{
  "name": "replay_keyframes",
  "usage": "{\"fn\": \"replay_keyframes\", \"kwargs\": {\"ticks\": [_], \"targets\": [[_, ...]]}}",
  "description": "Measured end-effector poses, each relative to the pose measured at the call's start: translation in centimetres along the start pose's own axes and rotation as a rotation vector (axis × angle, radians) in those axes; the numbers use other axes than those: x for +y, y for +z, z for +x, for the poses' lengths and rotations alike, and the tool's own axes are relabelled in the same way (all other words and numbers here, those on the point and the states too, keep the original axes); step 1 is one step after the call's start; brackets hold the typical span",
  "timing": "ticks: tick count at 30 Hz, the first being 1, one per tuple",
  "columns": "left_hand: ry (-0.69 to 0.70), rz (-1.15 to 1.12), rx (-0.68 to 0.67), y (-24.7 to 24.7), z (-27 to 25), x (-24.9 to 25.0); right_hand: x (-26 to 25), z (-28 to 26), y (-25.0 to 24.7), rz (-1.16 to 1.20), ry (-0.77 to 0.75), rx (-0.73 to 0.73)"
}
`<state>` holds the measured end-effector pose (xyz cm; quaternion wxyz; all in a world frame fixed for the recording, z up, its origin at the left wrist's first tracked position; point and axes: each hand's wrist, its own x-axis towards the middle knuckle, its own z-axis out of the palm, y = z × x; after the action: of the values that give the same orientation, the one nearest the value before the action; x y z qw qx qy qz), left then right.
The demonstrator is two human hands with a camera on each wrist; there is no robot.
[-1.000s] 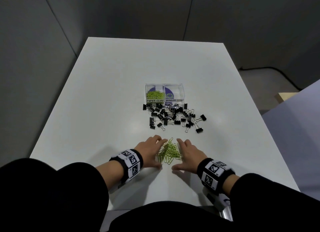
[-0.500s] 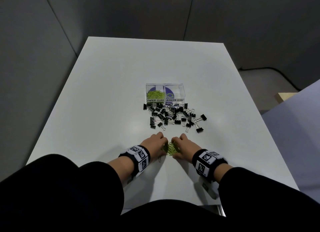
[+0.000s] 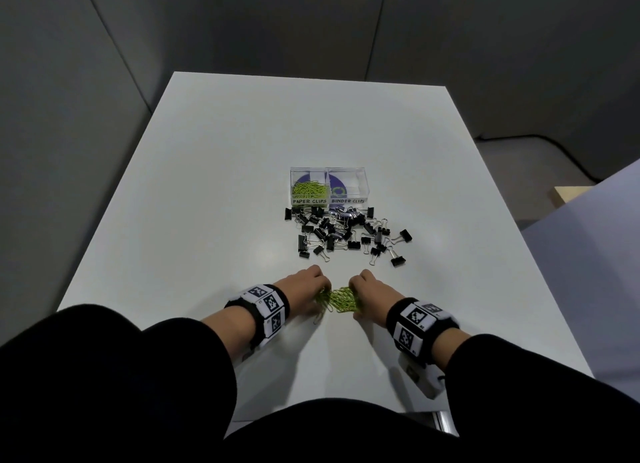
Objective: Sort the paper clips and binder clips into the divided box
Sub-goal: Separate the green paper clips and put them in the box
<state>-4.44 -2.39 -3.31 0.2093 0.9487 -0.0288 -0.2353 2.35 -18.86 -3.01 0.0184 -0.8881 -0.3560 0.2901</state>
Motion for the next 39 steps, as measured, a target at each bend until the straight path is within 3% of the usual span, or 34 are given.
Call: {"fn": "replay_keyframes", "kwargs": {"ticks": [9, 17, 29, 39], "targets": [[0.064, 0.113, 0.034, 0.6, -0.3, 0.1, 0.6, -0.4, 0.1, -0.012, -0.025, -0.019], [-0.020, 0.094, 0.086, 1.1, 0.6, 1.7, -0.2, 0.0, 0.3, 0.022, -0.029, 0.035], [-0.059, 0.113, 0.004, 0.5, 1.8, 2.2, -0.3, 1.0, -0.7, -0.052, -0.060, -0.024], [-0.073, 0.157, 0.002, -0.3, 1.9, 1.3, 1.1, 1.2, -1.0, -0.075, -0.127, 0.037]]}}
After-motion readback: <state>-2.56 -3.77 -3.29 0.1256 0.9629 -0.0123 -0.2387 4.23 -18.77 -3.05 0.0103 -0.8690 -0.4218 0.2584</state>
